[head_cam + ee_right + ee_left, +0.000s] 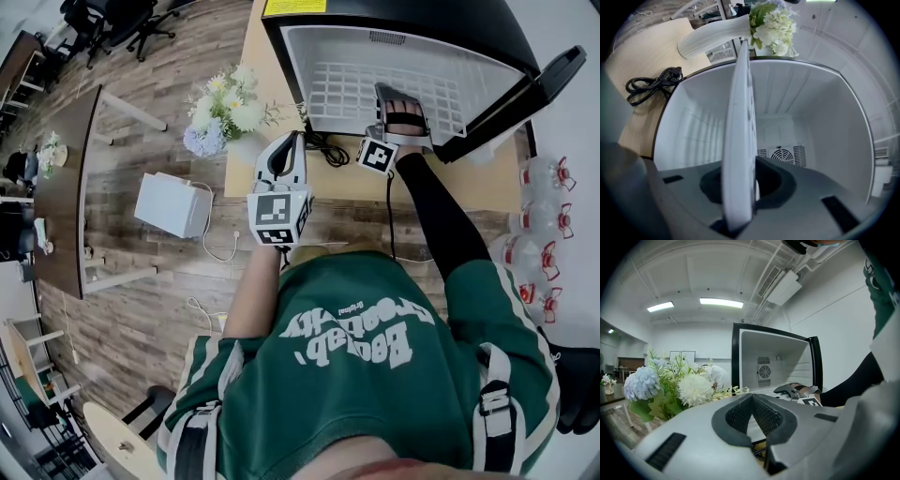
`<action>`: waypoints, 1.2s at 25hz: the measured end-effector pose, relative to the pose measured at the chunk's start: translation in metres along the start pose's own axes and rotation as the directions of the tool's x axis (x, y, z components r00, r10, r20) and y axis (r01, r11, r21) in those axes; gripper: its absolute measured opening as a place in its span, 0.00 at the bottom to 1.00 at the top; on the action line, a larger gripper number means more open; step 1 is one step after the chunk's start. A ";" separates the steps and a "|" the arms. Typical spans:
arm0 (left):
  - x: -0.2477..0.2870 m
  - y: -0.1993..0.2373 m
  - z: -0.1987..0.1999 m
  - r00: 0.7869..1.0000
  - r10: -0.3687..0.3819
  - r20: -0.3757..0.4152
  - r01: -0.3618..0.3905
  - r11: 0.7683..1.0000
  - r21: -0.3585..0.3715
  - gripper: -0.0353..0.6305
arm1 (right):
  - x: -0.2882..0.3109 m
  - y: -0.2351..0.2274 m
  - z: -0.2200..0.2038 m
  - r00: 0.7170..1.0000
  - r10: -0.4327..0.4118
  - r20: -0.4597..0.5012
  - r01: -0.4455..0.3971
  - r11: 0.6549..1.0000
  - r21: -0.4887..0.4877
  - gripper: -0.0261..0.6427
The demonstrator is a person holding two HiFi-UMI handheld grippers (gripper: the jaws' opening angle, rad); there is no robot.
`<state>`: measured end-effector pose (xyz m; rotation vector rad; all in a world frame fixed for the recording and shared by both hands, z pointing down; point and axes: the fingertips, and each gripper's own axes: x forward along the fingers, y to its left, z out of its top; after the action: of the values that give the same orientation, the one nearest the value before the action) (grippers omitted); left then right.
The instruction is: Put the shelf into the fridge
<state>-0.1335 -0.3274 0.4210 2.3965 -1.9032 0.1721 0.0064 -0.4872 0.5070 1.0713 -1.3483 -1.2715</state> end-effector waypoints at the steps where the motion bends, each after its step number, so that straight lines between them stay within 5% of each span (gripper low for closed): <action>1: 0.001 0.000 0.000 1.000 0.000 -0.001 0.000 1.000 0.001 0.05 | 0.001 0.000 0.000 1.000 0.000 0.000 0.000 1.000 0.001 0.16; 30: 0.020 -0.004 -0.002 1.000 0.026 -0.013 -0.026 1.000 0.005 0.05 | 0.038 -0.003 -0.005 1.000 -0.011 0.003 0.011 1.000 0.005 0.16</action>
<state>-0.1254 -0.3453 0.4254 2.3683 -1.9308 0.1934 0.0049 -0.5259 0.5064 1.0817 -1.3506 -1.2791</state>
